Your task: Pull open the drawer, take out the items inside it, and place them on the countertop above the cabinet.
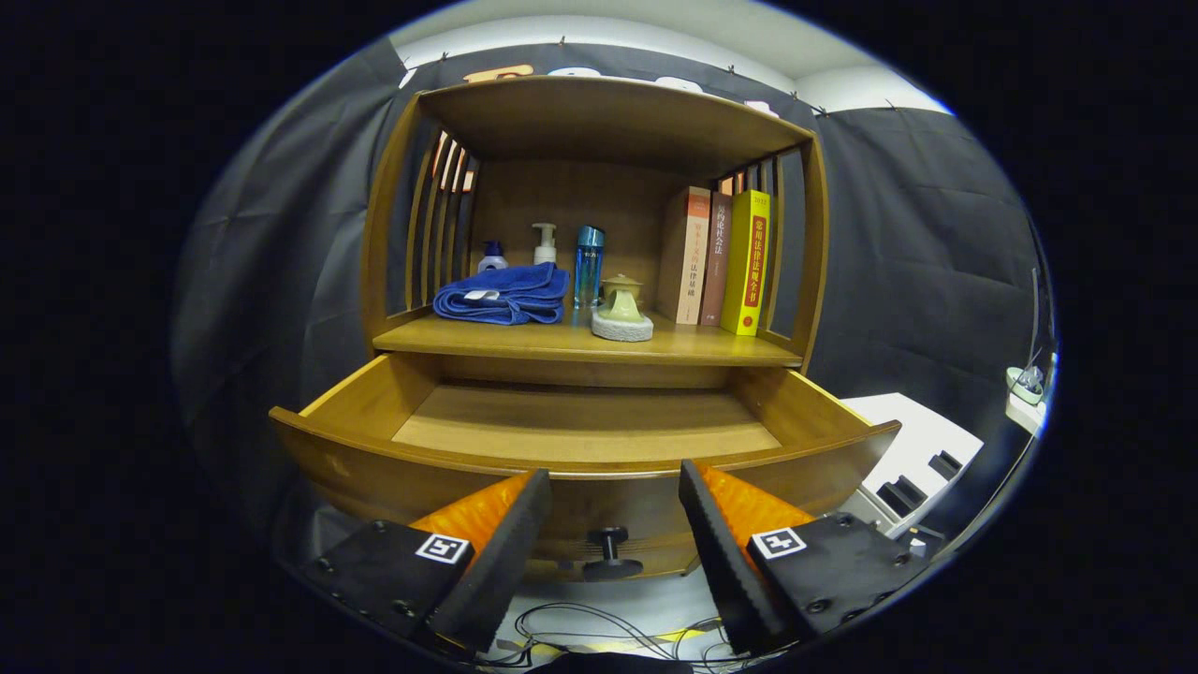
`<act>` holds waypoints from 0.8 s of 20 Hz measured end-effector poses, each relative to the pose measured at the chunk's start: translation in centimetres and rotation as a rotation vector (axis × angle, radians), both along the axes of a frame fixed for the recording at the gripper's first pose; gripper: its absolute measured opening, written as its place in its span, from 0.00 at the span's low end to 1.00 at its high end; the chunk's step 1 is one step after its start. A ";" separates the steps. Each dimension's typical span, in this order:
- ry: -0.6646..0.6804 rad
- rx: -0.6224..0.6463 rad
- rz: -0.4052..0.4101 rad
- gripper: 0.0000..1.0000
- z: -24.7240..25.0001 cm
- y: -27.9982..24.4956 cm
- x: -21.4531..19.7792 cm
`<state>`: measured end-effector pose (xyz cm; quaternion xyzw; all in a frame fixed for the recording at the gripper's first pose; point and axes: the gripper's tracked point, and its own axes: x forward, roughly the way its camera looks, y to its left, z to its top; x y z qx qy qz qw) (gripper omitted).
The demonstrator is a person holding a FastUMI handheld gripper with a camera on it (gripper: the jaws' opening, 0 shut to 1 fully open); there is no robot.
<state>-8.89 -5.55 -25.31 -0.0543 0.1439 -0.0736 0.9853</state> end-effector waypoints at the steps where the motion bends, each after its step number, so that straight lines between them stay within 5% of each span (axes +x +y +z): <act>1: -0.001 0.001 0.001 0.94 0.0 0.0 0.3; 16: -0.002 -0.004 0.016 0.94 -0.7 -0.5 7.6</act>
